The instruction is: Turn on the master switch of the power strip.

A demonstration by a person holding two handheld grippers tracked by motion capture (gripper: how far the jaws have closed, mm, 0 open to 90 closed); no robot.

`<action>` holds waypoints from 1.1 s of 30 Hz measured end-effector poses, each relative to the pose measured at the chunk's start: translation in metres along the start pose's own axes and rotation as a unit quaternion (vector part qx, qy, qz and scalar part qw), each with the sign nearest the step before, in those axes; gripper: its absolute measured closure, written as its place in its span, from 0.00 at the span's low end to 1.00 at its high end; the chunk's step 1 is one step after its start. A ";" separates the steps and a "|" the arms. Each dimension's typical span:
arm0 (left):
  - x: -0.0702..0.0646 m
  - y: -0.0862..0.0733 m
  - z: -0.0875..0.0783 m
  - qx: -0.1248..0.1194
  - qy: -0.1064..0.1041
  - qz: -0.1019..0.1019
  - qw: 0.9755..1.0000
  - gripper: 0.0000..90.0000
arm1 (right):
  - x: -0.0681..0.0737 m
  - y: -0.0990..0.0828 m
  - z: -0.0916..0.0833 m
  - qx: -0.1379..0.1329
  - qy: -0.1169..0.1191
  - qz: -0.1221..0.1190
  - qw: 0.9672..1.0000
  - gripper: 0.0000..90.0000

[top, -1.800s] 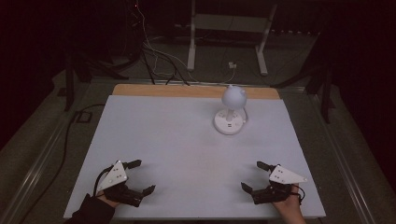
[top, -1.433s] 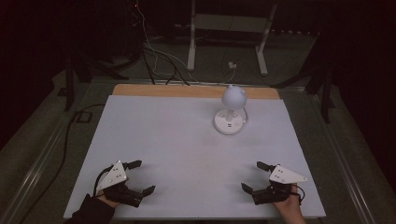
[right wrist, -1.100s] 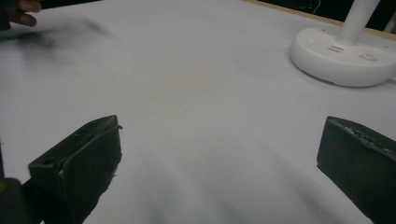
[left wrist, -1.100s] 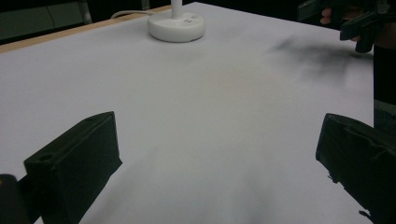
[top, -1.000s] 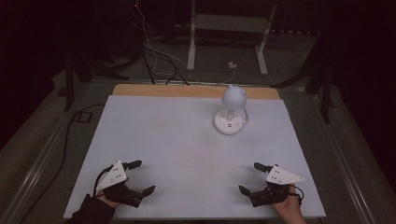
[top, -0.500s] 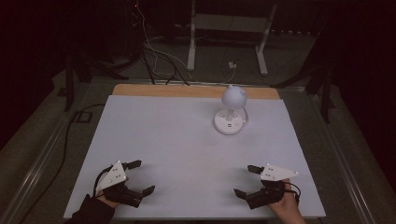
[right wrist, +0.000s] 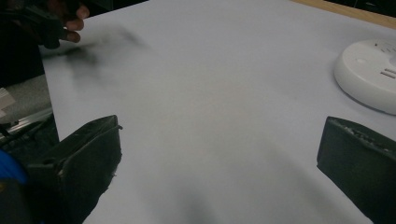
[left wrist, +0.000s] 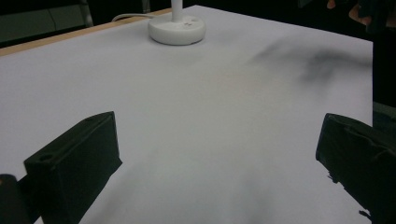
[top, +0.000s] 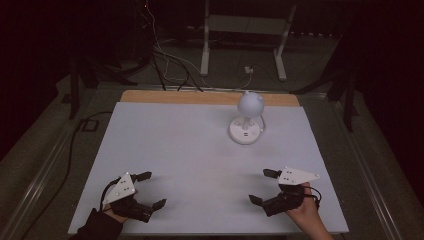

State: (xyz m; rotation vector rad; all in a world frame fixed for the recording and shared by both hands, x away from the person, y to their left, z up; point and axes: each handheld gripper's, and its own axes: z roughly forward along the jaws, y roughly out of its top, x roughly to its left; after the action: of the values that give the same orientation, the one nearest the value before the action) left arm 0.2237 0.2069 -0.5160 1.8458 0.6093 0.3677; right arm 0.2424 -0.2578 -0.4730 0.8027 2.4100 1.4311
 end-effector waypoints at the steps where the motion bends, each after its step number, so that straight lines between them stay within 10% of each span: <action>1: 0.000 0.000 0.000 0.000 0.000 0.000 1.000 0.00 | 0.000 0.001 0.000 -0.001 0.000 -0.001 1.000 0.00; 33: 0.000 0.000 -0.001 -0.003 -0.001 -0.003 1.000 0.00 | -0.028 0.034 -0.005 -0.035 0.001 0.013 0.999 0.00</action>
State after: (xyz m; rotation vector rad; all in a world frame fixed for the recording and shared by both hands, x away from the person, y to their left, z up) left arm 0.2237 0.2075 -0.5155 1.8376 0.6105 0.3640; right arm 0.2749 -0.2643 -0.4436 0.8189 2.3455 1.5173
